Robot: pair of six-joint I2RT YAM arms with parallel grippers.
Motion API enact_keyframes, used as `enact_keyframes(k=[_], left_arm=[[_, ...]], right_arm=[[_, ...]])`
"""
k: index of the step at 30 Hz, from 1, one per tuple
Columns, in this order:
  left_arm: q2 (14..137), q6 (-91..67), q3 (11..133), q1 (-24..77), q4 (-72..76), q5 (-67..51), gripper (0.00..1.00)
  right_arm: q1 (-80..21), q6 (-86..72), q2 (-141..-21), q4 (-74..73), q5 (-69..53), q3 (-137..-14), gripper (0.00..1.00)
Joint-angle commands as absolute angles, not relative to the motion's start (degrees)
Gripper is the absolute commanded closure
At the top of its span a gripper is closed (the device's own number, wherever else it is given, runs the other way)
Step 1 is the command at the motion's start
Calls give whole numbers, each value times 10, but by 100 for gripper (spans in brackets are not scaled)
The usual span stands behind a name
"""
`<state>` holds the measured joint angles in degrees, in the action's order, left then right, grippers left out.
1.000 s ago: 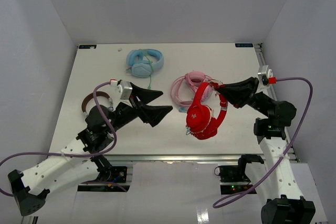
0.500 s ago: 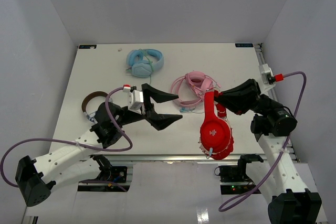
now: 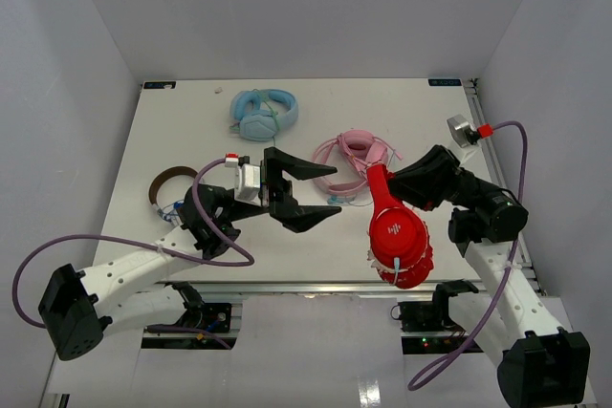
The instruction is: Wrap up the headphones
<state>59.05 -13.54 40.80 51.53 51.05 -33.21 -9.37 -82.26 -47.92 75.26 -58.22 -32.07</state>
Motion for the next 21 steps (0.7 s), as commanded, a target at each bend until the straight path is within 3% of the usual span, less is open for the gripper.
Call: enact_keyframes(k=[1, 7, 21], left_arm=[[613, -168, 405, 524, 599, -328, 21], [666, -192, 435, 551, 611, -298, 27], [737, -200, 453, 603, 675, -249, 23]], right_arm=[[-113, -816, -460, 855, -550, -306, 92], [-137, -775, -452, 827, -542, -297, 92], [-149, -743, -447, 813, -551, -283, 92]])
